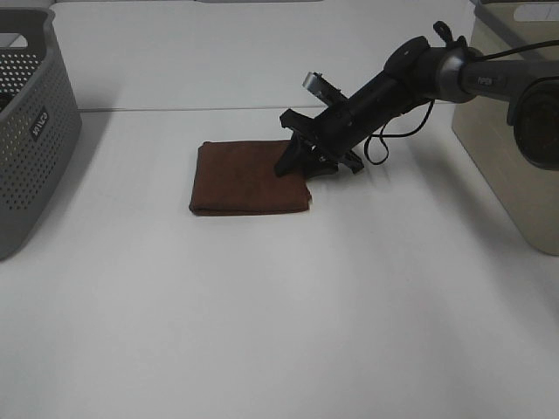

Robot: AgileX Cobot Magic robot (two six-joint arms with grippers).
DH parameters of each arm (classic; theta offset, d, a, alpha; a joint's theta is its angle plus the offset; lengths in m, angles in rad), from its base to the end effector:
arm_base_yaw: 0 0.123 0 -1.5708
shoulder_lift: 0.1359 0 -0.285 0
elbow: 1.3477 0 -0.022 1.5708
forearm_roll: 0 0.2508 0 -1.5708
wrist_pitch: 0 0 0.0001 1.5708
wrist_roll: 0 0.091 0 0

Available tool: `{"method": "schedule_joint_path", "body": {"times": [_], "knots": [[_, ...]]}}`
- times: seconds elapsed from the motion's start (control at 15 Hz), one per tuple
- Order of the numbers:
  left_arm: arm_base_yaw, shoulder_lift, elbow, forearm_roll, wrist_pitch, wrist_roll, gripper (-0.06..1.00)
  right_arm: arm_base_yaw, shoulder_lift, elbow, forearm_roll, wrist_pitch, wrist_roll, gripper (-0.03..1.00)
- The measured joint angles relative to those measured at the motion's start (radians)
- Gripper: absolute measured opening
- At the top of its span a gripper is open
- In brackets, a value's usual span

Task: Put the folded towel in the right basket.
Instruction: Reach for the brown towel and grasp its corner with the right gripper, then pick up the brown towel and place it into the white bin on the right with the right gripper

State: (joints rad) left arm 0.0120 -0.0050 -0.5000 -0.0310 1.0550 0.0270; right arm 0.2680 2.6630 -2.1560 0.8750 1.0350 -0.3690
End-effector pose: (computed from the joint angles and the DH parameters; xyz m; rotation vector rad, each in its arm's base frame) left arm -0.0054 -0.0025 0.2778 0.0167 2.0332 -0.0125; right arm 0.4935 0.1978 0.0719 -0.2951 2.7652 1.1216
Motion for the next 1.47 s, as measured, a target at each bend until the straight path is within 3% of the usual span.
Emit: {"method": "schedule_joint_path", "body": {"times": [0.13,0.33,0.67,1.0,1.2,1.47], "knots": [[0.000,0.000,0.000,0.000,0.000,0.000,0.97,0.000,0.006,0.000,-0.014,-0.005,0.000,0.08],[0.000,0.000,0.000,0.000,0.000,0.000,0.97,0.000,-0.004,0.001,-0.025,-0.006,-0.012,0.07],[0.000,0.000,0.000,0.000,0.000,0.000,0.97,0.000,-0.150,0.007,-0.131,-0.005,-0.052,0.07],[0.000,0.000,0.000,0.000,0.000,0.000,0.97,0.000,-0.399,0.007,-0.358,0.030,-0.041,0.07],[0.000,0.000,0.000,0.000,0.000,0.000,0.97,-0.003,-0.556,0.007,-0.528,0.045,0.026,0.07],[0.000,0.000,0.000,0.000,0.000,0.000,0.97,-0.107,-0.726,0.007,-0.596,0.110,0.061,0.07]]}}
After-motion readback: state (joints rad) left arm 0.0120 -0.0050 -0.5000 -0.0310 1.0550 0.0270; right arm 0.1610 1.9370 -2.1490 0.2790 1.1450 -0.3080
